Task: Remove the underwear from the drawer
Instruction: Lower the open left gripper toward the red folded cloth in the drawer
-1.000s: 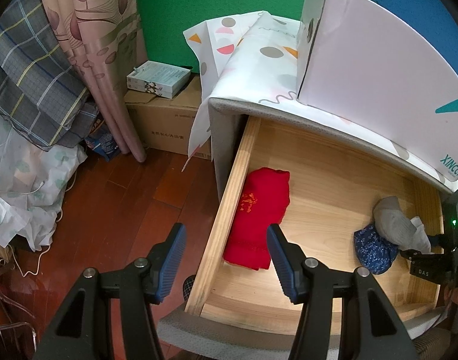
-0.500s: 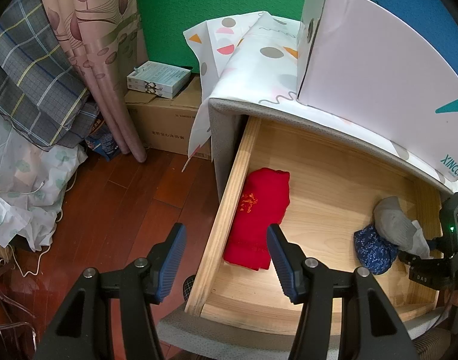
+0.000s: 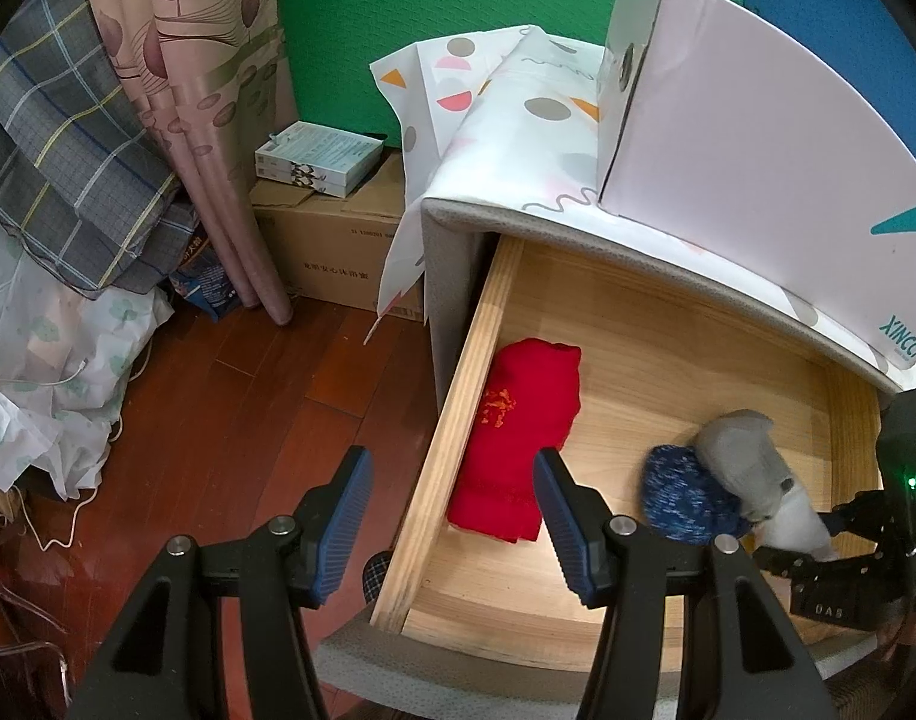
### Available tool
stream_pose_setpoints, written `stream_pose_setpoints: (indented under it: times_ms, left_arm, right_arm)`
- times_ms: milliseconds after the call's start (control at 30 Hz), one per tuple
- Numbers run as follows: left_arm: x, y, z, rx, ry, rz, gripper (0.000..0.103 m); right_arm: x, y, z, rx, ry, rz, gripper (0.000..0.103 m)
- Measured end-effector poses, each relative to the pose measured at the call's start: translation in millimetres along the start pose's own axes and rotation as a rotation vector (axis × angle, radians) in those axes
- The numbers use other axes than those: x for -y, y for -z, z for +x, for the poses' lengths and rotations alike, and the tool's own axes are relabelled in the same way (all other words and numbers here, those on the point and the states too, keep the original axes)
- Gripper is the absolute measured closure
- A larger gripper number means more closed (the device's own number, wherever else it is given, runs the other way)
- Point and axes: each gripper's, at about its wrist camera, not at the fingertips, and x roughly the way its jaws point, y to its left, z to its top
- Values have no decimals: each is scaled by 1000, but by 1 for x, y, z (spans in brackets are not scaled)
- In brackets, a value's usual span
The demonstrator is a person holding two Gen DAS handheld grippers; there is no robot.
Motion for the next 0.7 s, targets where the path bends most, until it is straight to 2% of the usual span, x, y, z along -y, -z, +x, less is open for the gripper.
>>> stream_pose_setpoints:
  times_ms: [233,433,467,567,700]
  left_arm:
    - [3,0,1,-11,2,19,46]
    - [8,-1,6,-33,5,43,46]
    - [8,-1,7,-39,12,46,46]
    - [10,-1,10,-61,29,58,46]
    - [9,-2,16,-102,65,68,46]
  right_arm:
    - [-7,6,-16,44,-42,51,62]
    - [0,26,-40,109,-28,190,62]
    - [2,20,-43,112,-26,206,62]
    - [26,37,-40,129,9,267,62]
    - [32,46,-36,139,22,341,62]
